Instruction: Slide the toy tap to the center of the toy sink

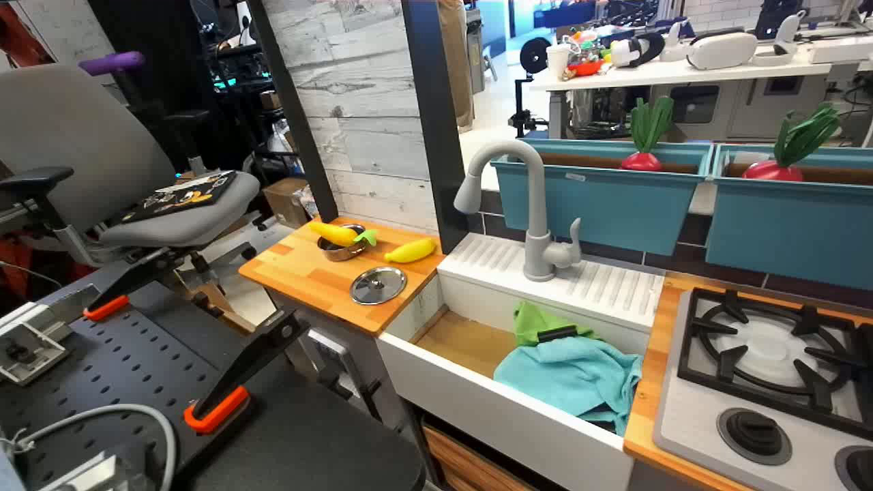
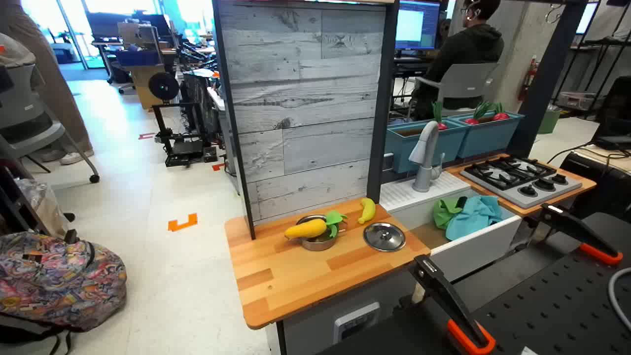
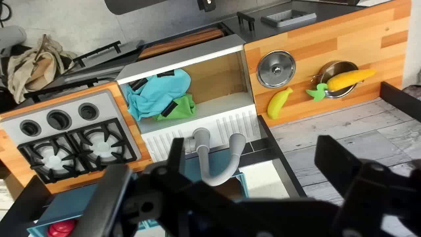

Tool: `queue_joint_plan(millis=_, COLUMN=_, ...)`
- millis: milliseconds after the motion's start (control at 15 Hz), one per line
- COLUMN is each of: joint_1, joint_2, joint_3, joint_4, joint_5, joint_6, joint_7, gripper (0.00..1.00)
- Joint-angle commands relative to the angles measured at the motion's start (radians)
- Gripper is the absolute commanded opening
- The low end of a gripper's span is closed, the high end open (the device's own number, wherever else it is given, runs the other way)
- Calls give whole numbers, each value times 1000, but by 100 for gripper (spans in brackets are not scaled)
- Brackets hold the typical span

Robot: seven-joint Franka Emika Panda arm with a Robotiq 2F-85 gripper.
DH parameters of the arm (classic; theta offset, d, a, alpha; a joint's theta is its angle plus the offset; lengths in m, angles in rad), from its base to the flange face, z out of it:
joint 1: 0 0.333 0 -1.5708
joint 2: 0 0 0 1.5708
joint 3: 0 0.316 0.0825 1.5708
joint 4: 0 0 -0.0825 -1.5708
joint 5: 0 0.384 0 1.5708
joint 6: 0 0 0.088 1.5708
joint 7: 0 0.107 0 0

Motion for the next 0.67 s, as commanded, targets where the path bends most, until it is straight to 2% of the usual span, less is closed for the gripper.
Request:
queue_joint_plan(millis=0, joint_1=-9, joint_2=1, joint_3=8, joint_4=1, joint_5=4, joint_6=-2, joint_7=-3, gripper=100)
queue_joint_plan(millis=400, joint_1=-9, joint_2=1, joint_3=8, joint_4=1, joint_5=4, joint_6=-2, joint_7=-3, gripper=100)
queue_joint_plan(millis=600, joint_1=9, joint_2=83, joint_3=15, joint_4=28, joint_5=38, joint_6=66, joint_7=20, gripper=100)
